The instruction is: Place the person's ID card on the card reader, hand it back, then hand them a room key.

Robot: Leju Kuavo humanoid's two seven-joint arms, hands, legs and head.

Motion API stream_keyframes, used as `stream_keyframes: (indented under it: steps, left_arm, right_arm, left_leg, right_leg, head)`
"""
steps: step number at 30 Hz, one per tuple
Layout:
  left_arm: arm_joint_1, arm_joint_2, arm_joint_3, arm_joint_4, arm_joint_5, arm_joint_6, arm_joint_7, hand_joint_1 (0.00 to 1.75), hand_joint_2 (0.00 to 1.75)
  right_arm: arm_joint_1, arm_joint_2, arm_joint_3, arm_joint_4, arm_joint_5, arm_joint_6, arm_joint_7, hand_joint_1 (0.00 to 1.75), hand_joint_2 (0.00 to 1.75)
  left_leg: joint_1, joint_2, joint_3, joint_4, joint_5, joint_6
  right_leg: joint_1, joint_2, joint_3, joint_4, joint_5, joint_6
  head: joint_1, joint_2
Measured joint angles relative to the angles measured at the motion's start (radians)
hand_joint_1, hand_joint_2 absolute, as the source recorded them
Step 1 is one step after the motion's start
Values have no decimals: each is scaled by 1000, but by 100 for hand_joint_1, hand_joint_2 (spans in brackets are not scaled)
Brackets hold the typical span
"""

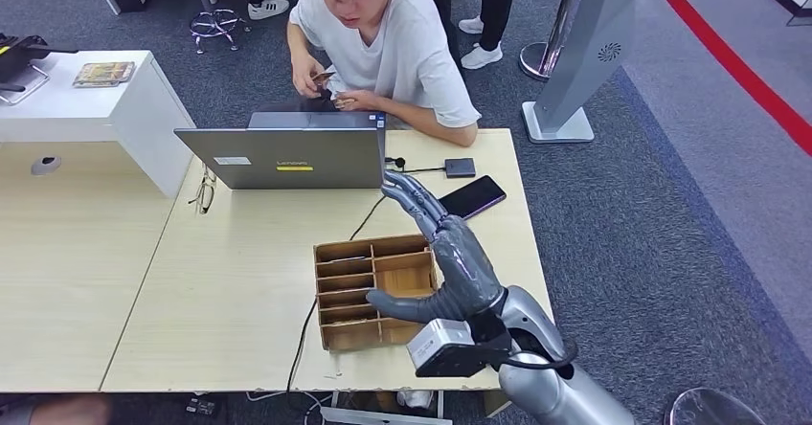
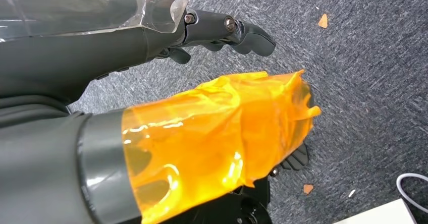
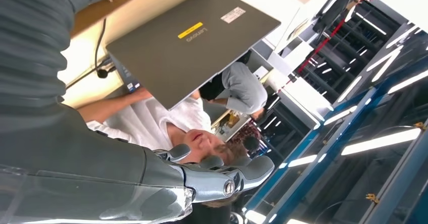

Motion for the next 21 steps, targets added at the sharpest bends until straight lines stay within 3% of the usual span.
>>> stream_keyframes:
  steps: [12, 21]
  left_arm:
    - [-12, -19, -16, 53, 42, -13, -16, 0, 0]
    - [-13, -22, -87, 60, 97, -19, -15, 0, 0]
  right_arm:
    - [71, -30, 8, -35, 111, -37, -19, 0, 175]
    - [90, -82, 36, -13, 441, -150, 83, 0, 175]
  left_leg:
    - [0, 0, 0, 0, 0, 0]
    - [0, 0, 0, 0, -1, 1]
  right_leg:
    - [0, 0, 0, 0, 0, 0]
    - [0, 0, 0, 0, 0, 0]
  head:
    - [0, 0]
    - [0, 0]
